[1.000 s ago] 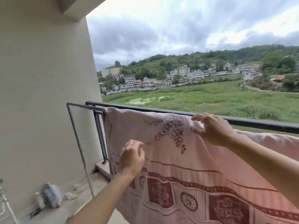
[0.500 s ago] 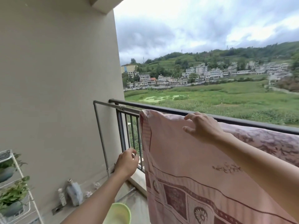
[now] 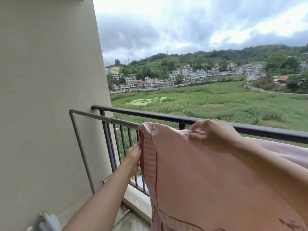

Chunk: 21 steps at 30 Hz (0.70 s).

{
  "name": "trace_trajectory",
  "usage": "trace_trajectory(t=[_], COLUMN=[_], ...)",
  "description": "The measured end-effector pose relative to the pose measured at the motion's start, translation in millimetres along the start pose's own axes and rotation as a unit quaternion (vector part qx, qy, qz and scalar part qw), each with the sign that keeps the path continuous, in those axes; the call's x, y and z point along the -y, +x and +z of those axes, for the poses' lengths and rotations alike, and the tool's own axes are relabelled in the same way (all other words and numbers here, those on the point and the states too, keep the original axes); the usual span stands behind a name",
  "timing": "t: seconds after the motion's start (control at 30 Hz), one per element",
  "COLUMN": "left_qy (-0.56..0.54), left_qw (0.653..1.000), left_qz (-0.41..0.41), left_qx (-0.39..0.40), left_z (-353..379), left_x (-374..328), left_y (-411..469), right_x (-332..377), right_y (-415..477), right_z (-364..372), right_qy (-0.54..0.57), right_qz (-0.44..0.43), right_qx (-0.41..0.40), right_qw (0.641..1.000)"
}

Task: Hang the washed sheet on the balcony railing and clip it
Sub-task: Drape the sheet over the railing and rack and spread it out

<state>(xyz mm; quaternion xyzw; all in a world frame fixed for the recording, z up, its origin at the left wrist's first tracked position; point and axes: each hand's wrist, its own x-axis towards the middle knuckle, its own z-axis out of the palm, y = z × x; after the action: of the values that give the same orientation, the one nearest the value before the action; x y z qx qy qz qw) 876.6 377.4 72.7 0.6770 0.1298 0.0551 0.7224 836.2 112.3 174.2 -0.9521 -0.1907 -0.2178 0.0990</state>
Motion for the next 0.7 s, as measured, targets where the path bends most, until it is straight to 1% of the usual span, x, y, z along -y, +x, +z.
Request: trace_trajectory(t=[0.07, 0.17, 0.23, 0.33, 0.4, 0.47, 0.53, 0.6, 0.63, 0.7], left_qy=[-0.053, -0.113, -0.153, -0.183, -0.185, -0.17, -0.144, -0.11, -0.099, -0.096], left_qw=[0.997, 0.983, 0.967, 0.941, 0.925, 0.911, 0.891, 0.872, 0.865, 0.857], left_qz=[-0.006, -0.008, -0.025, -0.068, -0.091, -0.115, -0.134, -0.14, -0.144, -0.148], left_qx=[0.052, 0.143, 0.202, 0.278, 0.319, 0.359, 0.41, 0.456, 0.47, 0.485], left_z=[-6.2, -24.9, -39.0, -59.2, -72.6, -86.3, -96.3, -102.5, -103.6, -104.1], left_x=[-0.5, -9.1, -19.0, -35.9, -46.0, -53.5, -53.5, -48.8, -45.4, -42.8], left_y=[2.7, 2.5, 3.3, 3.7, 7.6, 12.8, 14.1, 4.8, -1.1, -12.0], right_x=[14.0, 37.5, 48.9, 59.7, 67.8, 77.9, 86.2, 91.7, 93.5, 97.2], right_y=[9.7, 23.4, 30.4, 35.6, 36.0, 36.9, 37.2, 31.4, 26.1, 11.1], right_z=[2.3, 14.0, 23.0, 32.4, 36.2, 40.9, 44.3, 44.2, 43.7, 41.4], right_qy=[0.014, 0.006, 0.0, 0.042, 0.069, 0.102, 0.16, 0.212, 0.216, 0.174], right_qz=[0.0, 0.005, 0.035, 0.092, 0.122, 0.168, 0.222, 0.255, 0.269, 0.293], right_qx=[-0.009, -0.057, -0.075, -0.067, -0.087, -0.146, -0.226, -0.29, -0.305, -0.297], right_qw=[1.0, 0.998, 0.997, 0.993, 0.986, 0.97, 0.935, 0.898, 0.888, 0.892])
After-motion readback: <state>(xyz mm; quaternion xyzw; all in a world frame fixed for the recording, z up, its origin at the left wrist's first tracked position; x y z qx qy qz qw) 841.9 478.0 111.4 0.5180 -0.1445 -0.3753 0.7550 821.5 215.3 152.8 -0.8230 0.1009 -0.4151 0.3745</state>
